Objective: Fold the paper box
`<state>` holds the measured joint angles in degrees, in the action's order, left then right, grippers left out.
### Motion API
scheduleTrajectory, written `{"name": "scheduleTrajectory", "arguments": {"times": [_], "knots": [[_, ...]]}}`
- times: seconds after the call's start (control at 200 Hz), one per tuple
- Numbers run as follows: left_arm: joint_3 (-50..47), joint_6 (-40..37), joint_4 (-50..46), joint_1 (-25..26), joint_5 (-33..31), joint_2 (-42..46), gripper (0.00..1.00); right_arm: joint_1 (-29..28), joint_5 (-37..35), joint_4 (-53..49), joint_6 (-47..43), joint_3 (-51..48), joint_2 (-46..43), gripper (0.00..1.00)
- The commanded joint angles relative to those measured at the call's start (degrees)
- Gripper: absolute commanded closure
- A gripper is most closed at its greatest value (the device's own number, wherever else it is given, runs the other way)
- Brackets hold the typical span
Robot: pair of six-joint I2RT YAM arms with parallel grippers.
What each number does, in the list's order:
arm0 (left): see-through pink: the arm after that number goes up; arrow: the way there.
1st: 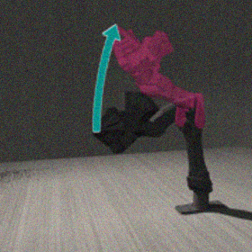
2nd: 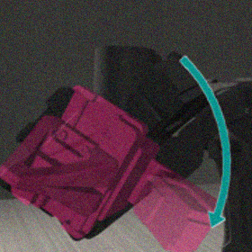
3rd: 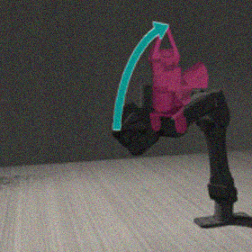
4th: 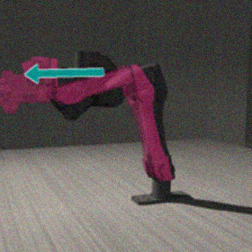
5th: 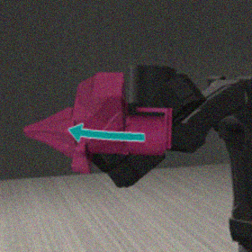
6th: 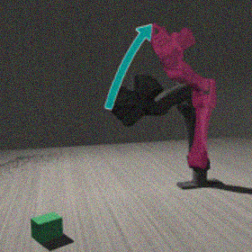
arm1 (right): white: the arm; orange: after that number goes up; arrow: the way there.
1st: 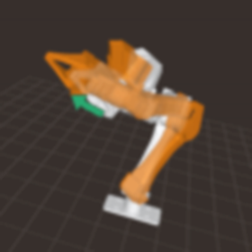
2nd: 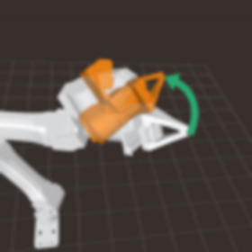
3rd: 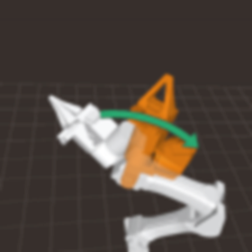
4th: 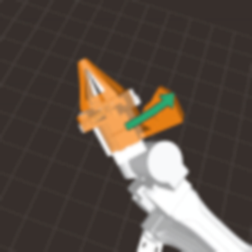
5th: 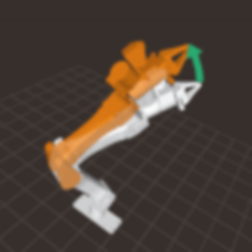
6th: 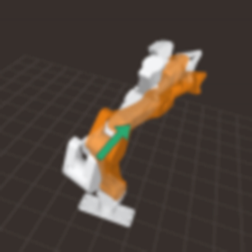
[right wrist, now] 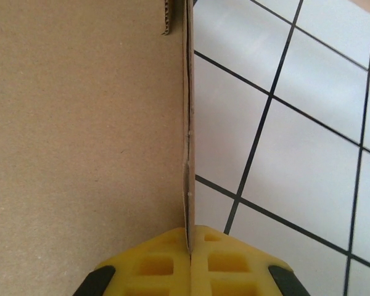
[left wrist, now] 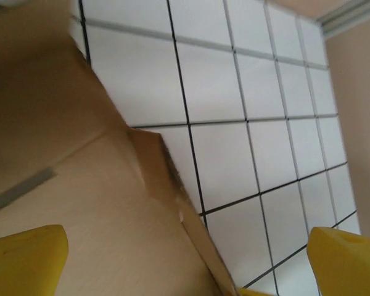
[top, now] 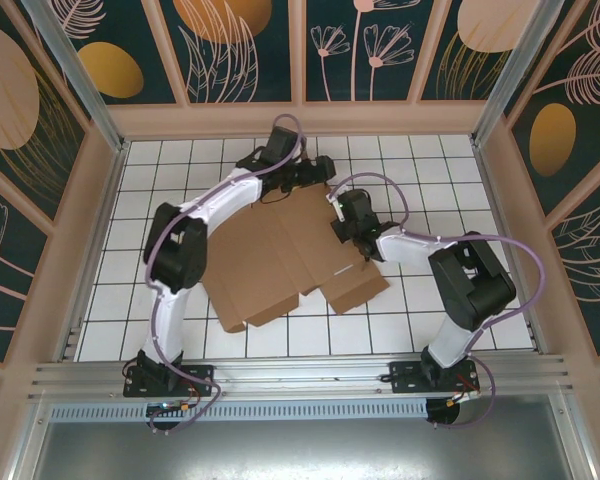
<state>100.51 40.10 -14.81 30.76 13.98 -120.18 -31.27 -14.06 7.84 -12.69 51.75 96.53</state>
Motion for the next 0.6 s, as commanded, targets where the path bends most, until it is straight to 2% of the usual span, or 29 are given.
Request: {"name": "scheduleTrajectory", "arguments": {"times": [0.0, 0.14, 0.19, 0.465, 0.596], "knots": [[-8.99, -1.26, 11.54, -3.14, -4.21, 10.58, 0.01, 5.32, 9.14, -2.29, 7.7, 0.96, -3.78, 1.0], [-15.01, -4.23, 14.35, -5.61, -5.32, 16.08, 0.01, 12.41, 22.44, -2.25, 16.02, -0.15, -5.63, 1.0], [-15.48, -5.82, 13.77, -5.8, -5.94, 16.56, 0.01, 13.56, 24.74, -2.2, 17.11, -0.28, -5.74, 1.0], [-18.47, -12.95, 14.74, -6.02, -8.06, 18.55, 0.01, 9.92, 10.73, -3.98, 6.35, -0.82, -6.24, 1.0], [-24.5, -13.74, 22.97, -7.65, -8.05, 21.63, 0.01, 8.74, 8.4, -1.54, -0.71, -2.96, -7.61, 1.0]]}}
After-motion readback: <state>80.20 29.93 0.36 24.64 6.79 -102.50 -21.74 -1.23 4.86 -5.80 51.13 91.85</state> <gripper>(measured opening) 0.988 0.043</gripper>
